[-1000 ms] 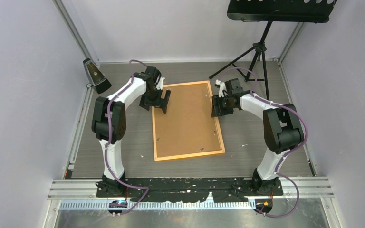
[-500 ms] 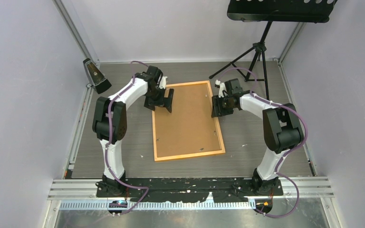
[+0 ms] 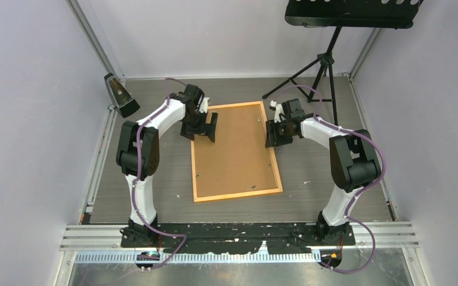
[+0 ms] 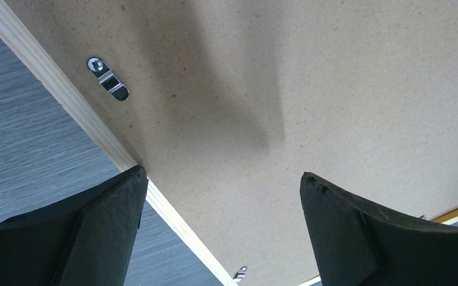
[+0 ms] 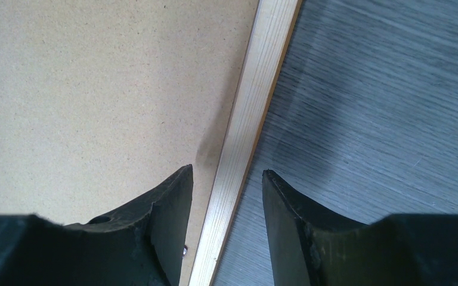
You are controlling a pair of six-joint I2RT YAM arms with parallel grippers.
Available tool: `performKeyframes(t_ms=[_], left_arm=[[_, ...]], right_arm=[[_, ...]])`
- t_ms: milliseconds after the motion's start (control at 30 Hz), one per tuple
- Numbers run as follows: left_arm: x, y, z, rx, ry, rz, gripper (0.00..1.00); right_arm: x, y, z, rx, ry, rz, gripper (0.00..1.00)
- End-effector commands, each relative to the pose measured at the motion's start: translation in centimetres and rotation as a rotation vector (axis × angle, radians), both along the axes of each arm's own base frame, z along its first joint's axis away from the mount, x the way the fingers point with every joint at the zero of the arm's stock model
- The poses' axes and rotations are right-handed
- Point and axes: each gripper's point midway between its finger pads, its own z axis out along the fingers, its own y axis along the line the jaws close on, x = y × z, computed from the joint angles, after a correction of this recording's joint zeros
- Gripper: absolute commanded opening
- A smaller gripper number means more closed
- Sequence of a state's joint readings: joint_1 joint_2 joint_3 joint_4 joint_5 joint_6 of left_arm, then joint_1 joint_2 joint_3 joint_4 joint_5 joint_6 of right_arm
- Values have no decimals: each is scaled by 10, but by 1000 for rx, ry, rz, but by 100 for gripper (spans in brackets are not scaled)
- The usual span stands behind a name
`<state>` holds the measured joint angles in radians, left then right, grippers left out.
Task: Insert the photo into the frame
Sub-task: Install the photo frame at the center of the board.
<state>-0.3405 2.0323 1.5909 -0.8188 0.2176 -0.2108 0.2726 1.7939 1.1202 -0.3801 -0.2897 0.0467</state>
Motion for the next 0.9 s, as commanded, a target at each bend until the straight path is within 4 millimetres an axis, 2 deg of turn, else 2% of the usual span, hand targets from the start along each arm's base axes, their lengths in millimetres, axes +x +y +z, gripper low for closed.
performKeyframes(t_ms=[0, 233, 500, 867], left_arm=[[5, -2, 1, -2, -24, 17, 99], [3, -2, -6, -4, -9, 22, 99], [-2, -20, -8, -64, 21, -14, 99], [-9, -42, -11, -103, 47, -70, 99]], right_arm=[[9, 1, 6, 9, -28, 3, 53], [9, 0, 4, 9, -25, 2, 53], [7, 3, -5, 20, 7, 7, 53], [0, 22, -9, 121, 57, 51, 53]])
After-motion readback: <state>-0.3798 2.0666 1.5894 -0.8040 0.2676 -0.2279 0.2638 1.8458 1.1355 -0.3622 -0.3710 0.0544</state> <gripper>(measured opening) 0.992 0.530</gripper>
